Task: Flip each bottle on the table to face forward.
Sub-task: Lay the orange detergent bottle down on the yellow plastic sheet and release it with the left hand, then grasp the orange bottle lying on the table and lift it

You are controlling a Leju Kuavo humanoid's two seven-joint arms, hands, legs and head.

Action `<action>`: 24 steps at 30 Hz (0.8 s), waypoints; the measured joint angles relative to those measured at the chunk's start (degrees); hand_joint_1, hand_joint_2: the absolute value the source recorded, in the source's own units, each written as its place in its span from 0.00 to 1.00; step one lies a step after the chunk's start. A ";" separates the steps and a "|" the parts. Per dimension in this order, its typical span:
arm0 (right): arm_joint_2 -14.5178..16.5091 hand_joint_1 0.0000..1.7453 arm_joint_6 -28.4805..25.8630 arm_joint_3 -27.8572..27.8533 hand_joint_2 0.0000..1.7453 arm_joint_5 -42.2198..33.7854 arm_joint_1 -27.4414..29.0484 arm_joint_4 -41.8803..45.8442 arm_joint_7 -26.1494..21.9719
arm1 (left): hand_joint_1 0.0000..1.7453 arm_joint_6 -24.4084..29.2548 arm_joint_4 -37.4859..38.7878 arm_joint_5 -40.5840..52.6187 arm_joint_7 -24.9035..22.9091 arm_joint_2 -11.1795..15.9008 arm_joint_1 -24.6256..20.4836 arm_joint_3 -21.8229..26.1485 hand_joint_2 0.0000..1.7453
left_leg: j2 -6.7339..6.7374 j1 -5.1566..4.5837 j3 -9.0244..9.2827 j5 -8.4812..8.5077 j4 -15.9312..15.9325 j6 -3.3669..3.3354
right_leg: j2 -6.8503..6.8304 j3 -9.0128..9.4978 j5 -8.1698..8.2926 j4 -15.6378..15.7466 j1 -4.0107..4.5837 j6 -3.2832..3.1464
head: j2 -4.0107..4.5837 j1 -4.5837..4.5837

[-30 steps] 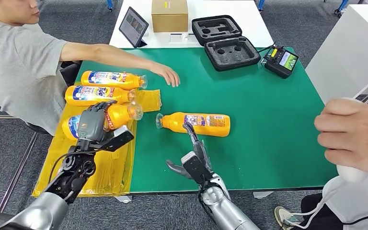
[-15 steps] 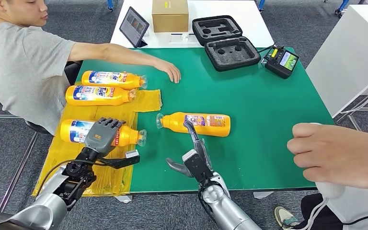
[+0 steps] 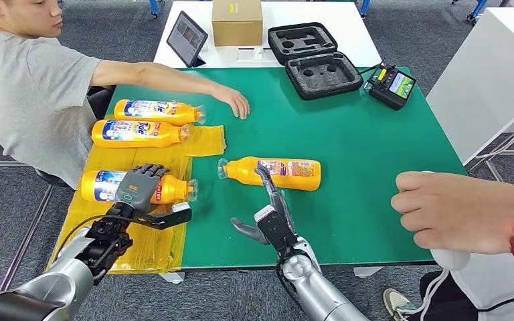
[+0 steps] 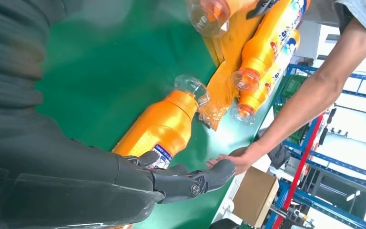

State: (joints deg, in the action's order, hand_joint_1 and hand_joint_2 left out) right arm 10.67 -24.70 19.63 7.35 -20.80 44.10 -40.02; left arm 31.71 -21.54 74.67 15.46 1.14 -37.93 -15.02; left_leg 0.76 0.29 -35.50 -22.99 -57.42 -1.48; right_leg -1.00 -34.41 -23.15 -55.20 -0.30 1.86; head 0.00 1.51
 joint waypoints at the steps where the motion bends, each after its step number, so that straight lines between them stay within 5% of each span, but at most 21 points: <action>1: 0.00 0.00 0.01 0.00 1.00 -0.08 -0.02 -0.02 0.00 | 0.04 -0.30 0.13 -0.03 -0.03 -0.01 -0.13 0.00 1.00 | 0.00 0.00 0.01 0.01 0.00 0.01 | 0.00 0.01 0.00 0.00 0.00 0.00 | 0.00 0.00; 7: 0.09 0.00 0.03 0.02 1.00 -0.23 -0.38 -0.25 0.00 | 0.10 -1.82 0.81 -0.27 -0.25 -0.04 -0.80 0.01 1.00 | 0.00 0.00 0.08 0.05 0.00 0.07 | 0.00 0.05 0.04 -0.03 0.03 -0.06 | 0.00 0.00; 11: 0.11 0.00 0.25 0.00 1.00 -0.38 -0.82 -0.62 0.00 | 0.00 -3.34 1.20 -0.86 -0.59 -0.11 -1.21 0.02 1.00 | 0.00 0.00 0.10 0.06 0.00 0.09 | 0.00 0.09 0.05 -0.03 0.04 -0.08 | 0.00 0.01; 24: -0.28 0.00 1.11 -0.01 1.00 -2.47 -1.69 -1.72 0.00 | 0.00 -5.56 1.37 -0.94 -1.55 -0.45 -1.83 0.07 1.00 | 0.00 0.00 0.20 0.07 0.00 0.09 | 0.00 0.17 0.09 -0.03 0.04 -0.14 | 0.00 0.01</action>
State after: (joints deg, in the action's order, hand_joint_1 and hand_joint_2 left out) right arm 10.39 -23.59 19.62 4.88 -22.48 42.38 -40.02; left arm 26.15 -20.17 73.73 13.91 0.69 -39.76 -14.94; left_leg 0.76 0.30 -35.31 -22.93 -57.41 -1.39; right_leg -1.00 -34.24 -23.07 -55.23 -0.26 1.72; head 0.00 1.51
